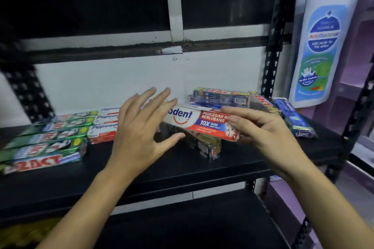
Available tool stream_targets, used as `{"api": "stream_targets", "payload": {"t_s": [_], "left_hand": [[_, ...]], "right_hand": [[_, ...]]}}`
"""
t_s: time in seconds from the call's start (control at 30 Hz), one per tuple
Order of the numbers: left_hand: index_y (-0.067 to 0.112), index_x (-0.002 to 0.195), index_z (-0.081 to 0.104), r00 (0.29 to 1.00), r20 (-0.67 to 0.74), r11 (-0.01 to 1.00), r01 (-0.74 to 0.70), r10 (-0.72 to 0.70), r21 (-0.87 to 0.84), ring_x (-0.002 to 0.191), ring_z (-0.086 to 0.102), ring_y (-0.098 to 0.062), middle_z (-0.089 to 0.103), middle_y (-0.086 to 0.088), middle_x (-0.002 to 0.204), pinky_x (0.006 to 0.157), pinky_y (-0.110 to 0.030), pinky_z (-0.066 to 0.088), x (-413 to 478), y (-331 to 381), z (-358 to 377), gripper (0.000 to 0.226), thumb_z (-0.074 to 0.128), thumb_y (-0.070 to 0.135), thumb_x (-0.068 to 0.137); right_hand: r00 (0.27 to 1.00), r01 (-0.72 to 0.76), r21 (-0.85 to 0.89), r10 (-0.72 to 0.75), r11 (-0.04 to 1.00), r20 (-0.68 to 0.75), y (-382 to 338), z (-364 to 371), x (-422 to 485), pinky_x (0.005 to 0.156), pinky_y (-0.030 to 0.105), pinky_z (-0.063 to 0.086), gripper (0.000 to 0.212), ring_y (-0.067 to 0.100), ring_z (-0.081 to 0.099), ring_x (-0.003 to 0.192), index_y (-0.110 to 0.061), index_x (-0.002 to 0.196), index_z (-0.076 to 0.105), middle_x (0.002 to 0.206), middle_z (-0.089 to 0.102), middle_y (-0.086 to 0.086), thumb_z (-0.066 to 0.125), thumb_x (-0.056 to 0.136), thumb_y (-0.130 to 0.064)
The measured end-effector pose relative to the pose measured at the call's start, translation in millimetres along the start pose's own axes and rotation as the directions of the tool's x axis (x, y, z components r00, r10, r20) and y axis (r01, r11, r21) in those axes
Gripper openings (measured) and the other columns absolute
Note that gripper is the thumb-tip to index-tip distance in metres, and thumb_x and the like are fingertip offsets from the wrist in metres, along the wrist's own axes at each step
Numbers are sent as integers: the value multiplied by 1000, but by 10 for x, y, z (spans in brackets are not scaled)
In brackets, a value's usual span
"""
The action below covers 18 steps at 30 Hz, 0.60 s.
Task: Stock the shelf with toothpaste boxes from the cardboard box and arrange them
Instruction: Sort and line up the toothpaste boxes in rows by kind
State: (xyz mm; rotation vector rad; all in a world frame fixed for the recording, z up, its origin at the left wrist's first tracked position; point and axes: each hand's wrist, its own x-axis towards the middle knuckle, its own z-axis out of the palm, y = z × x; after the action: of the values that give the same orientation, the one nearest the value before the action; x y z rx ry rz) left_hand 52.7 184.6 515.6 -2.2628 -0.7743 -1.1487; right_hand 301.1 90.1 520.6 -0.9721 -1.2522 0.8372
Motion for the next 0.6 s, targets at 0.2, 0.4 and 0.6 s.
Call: {"api": "stream_targets", "payload": {"t_s": [0.2, 0.4, 0.6], "left_hand": [[19, 113, 70, 987, 123, 994, 106, -103, -14, 117, 58, -17, 65, 6, 127, 103, -35, 35, -520, -363, -433, 43, 69, 50, 84], [27, 115, 66, 932, 249, 956, 286, -263, -60, 117, 51, -13, 60, 12, 123, 98, -38, 41, -962, -531, -592, 41, 59, 56, 86], [30, 109, 68, 893, 290, 906, 397, -345, -147, 114, 52, -6, 62, 18, 116, 97, -45, 43, -1088, -603, -448, 35, 55, 55, 89]], "right_hand": [[965, -51, -20, 55, 998, 255, 164, 469, 125, 73, 27, 57, 21, 16, 70, 96, -23, 104, 76, 106, 74, 4, 65, 86, -24], [939, 185, -330, -68, 926, 337, 267, 635, 260, 74, 33, 58, 22, 15, 71, 92, -32, 110, 73, 103, 74, -6, 64, 91, -31], [931, 351, -798, -277, 490, 239, 392, 448, 310, 85, 22, 48, 25, 4, 66, 98, -32, 110, 71, 105, 71, -17, 65, 88, -42]]}}
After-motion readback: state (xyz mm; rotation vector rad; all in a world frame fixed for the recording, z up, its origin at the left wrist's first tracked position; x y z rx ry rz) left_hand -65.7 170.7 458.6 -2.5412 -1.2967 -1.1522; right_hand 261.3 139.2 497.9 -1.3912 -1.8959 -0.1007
